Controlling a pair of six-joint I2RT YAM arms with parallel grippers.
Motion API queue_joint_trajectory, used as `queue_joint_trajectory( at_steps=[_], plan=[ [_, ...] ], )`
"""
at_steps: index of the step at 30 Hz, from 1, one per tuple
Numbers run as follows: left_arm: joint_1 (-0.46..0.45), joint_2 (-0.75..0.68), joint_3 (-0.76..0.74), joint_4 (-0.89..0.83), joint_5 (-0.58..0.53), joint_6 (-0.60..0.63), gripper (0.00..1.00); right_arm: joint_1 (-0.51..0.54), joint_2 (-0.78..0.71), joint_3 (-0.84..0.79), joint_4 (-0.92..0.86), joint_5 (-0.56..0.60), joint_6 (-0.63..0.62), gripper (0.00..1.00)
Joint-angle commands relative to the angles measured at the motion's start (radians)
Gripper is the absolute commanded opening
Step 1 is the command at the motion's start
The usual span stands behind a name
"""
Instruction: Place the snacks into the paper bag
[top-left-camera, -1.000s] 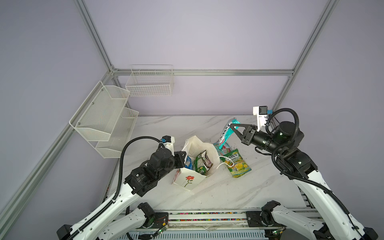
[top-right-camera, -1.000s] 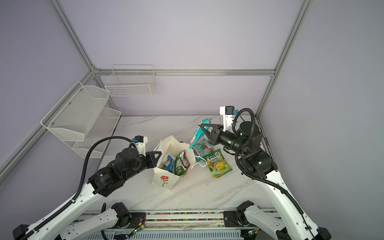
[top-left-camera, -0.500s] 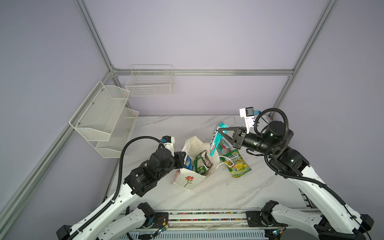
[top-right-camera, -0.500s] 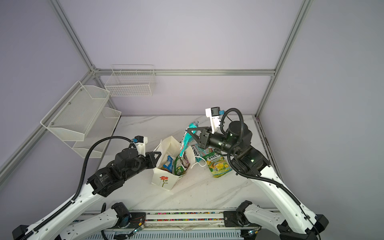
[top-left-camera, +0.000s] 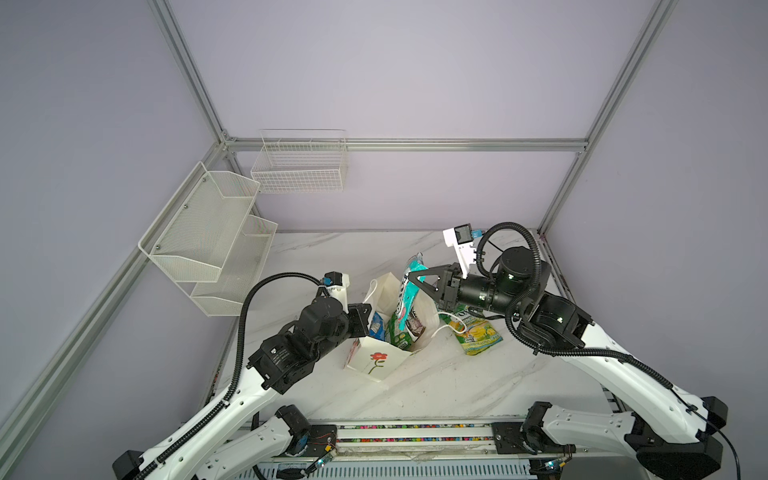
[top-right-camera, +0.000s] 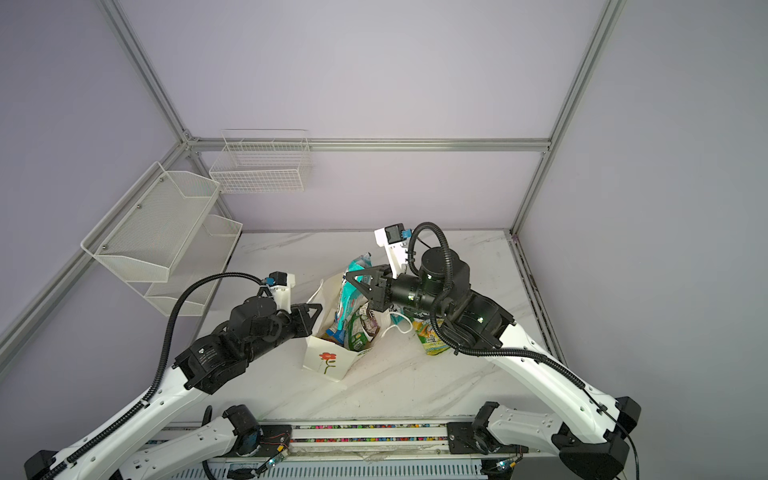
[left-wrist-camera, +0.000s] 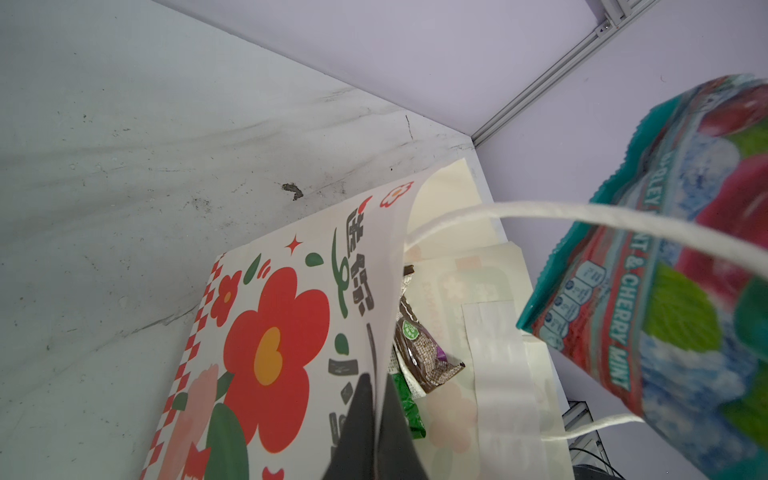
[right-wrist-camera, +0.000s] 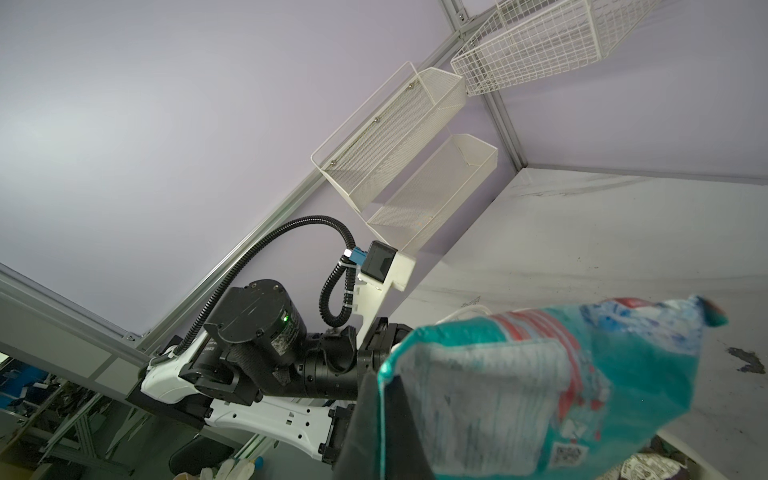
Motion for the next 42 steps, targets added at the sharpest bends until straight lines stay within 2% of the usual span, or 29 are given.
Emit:
queue_joint_trajectory(
  at_steps=[1, 25, 42],
  plan=[
    [0.004, -0.010, 0.084, -0.063, 0.001, 0.026, 0.00, 0.018, 0.000, 0.031, 0.068, 0.022, -0.019, 0.00],
    [0.004, -0.035, 0.085, -0.087, -0.010, 0.034, 0.00, 0.099, 0.075, 0.013, 0.130, 0.045, 0.002, 0.00],
    [0.006, -0.045, 0.084, -0.097, -0.014, 0.036, 0.00, 0.112, 0.096, -0.023, 0.155, 0.049, 0.010, 0.00]
  ],
)
